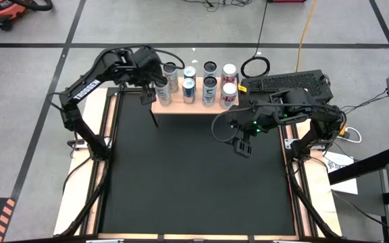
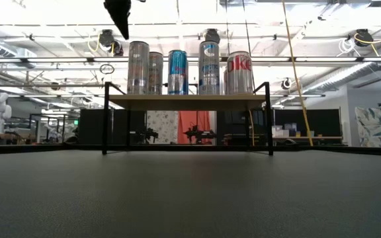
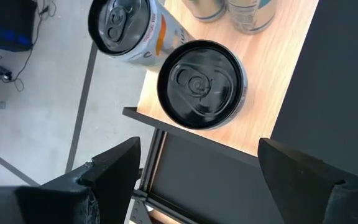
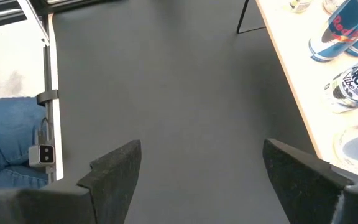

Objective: Place canned beverage on shelf
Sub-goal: Return to home position

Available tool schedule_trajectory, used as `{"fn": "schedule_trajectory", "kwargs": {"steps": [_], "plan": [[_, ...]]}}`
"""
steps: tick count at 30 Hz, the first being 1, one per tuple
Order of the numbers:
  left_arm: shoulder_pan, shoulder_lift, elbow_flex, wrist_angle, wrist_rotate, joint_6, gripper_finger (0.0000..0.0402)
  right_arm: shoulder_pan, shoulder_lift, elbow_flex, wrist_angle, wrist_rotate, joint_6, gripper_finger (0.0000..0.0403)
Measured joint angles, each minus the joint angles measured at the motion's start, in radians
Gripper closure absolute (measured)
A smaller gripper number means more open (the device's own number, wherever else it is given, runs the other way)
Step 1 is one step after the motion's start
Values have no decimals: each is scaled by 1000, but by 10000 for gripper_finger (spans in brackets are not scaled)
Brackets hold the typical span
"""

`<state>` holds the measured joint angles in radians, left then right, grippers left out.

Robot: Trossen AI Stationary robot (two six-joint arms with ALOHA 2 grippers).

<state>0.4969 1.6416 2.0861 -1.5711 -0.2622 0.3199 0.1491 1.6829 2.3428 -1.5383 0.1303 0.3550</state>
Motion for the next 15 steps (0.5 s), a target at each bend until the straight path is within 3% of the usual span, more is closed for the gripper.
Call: {"fn": "schedule_trajectory", "kwargs": {"steps": [15], "plan": [[0, -7, 0, 0, -2, -31, 88, 53, 0, 0, 0, 2, 24, 85]]}}
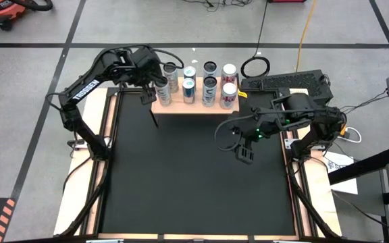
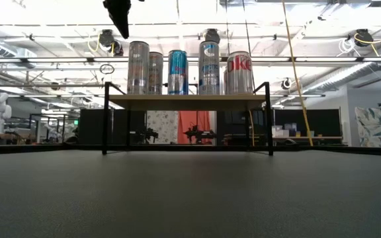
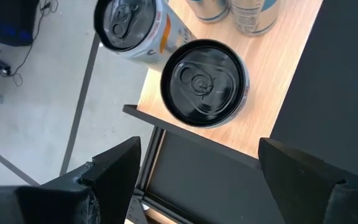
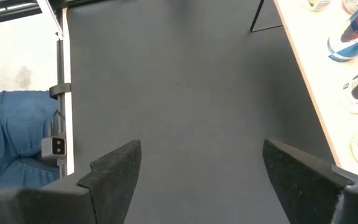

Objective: Place canned beverage on shelf
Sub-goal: Return to home position

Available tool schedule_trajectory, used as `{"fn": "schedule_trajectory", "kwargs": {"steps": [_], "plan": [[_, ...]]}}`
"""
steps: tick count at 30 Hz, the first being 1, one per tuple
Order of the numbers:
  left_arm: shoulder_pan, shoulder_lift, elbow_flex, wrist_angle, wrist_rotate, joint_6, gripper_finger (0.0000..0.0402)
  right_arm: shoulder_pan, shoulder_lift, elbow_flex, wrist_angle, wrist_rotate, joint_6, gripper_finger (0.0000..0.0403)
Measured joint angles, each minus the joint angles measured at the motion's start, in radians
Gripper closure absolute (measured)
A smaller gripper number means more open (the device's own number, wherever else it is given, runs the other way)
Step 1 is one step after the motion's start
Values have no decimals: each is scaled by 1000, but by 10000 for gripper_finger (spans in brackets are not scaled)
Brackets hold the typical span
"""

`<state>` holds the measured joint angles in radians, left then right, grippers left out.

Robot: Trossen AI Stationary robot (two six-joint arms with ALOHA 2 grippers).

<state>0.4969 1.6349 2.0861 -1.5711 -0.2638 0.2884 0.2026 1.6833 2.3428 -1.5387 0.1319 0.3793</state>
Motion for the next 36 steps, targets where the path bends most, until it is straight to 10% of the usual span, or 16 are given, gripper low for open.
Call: {"fn": "schedule_trajectory", "kwargs": {"steps": [11, 36], "plan": [[0, -17, 0, 0, -41, 5, 103, 43, 0, 0, 0, 3, 2, 85], [27, -16, -163, 11, -184, -80, 352, 88, 0, 0, 0, 82, 108, 85]]}}
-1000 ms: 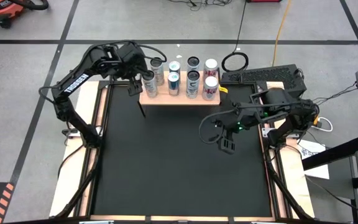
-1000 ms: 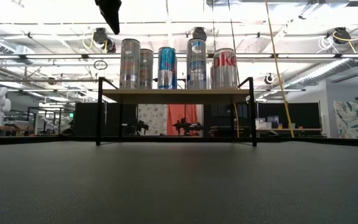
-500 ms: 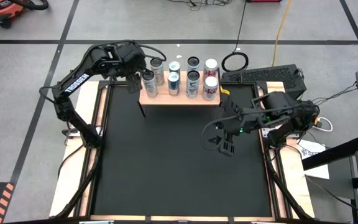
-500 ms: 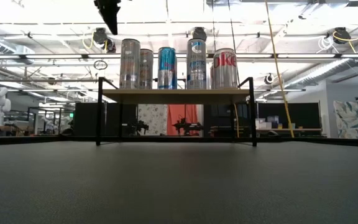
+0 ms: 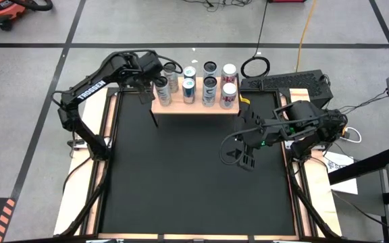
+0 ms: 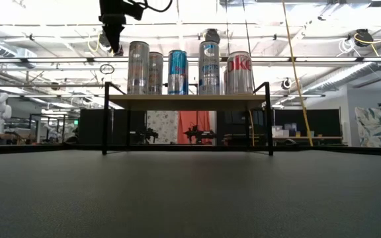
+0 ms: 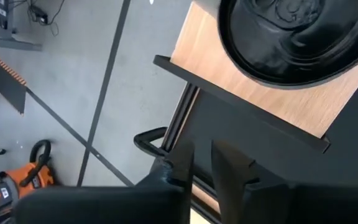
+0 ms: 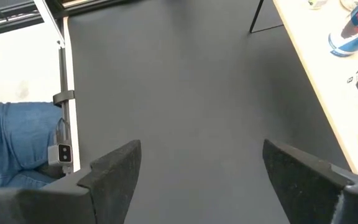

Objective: Place canned beverage on shelf
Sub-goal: Return to home position

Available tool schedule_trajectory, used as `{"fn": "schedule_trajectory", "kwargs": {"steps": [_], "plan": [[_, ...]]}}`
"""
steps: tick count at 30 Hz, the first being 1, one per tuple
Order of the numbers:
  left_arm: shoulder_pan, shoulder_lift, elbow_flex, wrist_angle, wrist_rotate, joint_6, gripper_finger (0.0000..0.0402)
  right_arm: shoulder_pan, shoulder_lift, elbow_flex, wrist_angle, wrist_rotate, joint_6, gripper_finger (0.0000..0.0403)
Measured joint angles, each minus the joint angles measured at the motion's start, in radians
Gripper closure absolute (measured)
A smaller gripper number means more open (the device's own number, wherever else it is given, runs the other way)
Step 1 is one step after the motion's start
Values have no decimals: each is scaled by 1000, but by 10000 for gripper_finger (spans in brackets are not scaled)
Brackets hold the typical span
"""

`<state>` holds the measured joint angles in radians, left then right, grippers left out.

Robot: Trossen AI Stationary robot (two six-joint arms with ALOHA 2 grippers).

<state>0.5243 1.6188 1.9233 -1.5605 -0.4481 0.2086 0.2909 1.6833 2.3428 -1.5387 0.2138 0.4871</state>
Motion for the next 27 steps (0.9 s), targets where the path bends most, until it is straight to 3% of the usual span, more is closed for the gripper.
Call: {"fn": "schedule_trajectory", "kwargs": {"steps": [9, 15, 27], "plan": [[7, 0, -3, 38, 5, 17, 398, 0, 0, 0, 0, 0, -1, 85], [26, 0, -3, 93, 90, 41, 401, 0, 0, 0, 0, 0, -1, 85], [40, 0, -3, 122, 151, 64, 401, 0, 0, 0, 0, -1, -1, 85]]}}
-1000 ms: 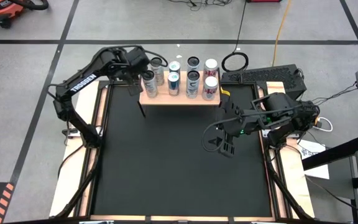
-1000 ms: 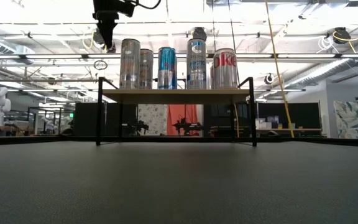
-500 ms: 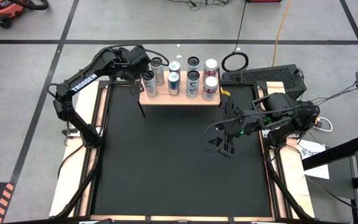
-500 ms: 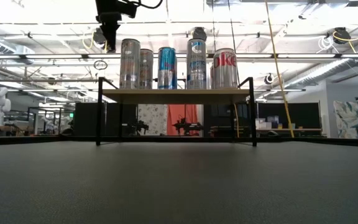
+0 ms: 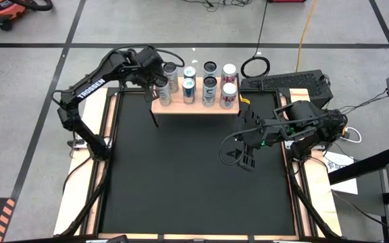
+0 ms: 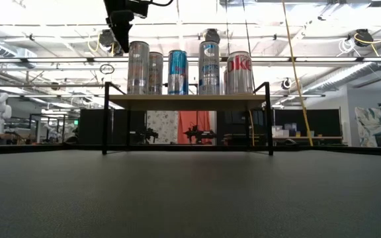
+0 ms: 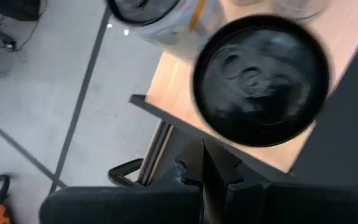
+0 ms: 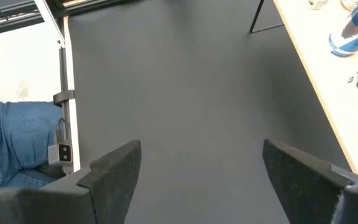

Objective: Place canned beverage on shelf
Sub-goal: Return to home position

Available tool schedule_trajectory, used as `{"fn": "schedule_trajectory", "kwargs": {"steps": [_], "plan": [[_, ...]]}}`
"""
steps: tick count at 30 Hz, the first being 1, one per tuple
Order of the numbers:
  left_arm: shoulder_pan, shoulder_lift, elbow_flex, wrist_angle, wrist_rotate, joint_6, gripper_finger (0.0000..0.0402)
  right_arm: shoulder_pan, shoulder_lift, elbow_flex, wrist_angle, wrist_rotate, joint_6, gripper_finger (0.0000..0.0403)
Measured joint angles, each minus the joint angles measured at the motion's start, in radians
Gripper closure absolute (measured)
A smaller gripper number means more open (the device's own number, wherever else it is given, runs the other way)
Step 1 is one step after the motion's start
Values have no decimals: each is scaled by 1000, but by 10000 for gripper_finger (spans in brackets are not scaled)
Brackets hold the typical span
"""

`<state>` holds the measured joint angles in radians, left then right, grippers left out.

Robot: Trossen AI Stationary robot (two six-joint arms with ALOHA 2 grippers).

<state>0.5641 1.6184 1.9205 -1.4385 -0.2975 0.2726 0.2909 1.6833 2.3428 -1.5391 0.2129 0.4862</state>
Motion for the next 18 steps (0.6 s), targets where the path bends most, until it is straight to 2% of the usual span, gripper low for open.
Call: {"fn": "schedule_trajectory", "kwargs": {"steps": [18], "plan": [[0, 1, 0, 18, 62, -3, 401, 0, 0, 0, 0, 0, 0, 85]]}}
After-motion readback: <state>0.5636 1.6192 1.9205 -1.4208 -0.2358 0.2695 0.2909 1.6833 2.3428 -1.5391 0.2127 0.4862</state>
